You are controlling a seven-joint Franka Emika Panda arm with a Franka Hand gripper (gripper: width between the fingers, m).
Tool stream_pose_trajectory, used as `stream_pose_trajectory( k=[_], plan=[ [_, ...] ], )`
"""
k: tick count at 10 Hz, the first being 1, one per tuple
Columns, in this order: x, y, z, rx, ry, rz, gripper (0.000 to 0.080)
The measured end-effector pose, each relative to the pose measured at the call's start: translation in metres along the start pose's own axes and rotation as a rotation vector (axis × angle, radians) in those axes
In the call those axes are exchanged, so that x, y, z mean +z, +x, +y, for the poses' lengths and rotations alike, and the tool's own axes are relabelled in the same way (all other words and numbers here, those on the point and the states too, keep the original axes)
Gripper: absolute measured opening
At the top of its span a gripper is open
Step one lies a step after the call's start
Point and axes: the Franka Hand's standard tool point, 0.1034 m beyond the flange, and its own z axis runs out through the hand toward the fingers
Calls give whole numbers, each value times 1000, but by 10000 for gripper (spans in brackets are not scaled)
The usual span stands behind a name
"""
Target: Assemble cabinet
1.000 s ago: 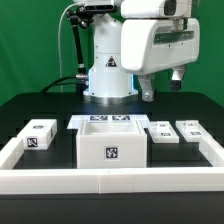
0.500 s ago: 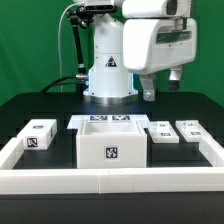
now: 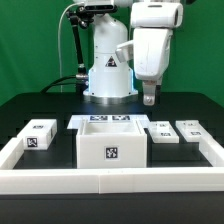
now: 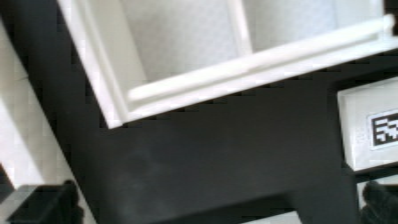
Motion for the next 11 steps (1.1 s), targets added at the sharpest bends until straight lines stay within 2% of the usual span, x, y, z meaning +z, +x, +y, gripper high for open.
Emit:
stream_pose_trajectory(
  k=[2, 3, 4, 6, 11],
  plan=[
    [1, -1, 0, -26, -4, 2, 796],
    [6, -3, -3, -107, -23, 13, 796],
    [12, -12, -10, -216, -25, 14, 796],
    [19, -30, -18, -338, -5, -2, 796],
    [21, -33, -21, -335, 0, -4, 796]
  ],
)
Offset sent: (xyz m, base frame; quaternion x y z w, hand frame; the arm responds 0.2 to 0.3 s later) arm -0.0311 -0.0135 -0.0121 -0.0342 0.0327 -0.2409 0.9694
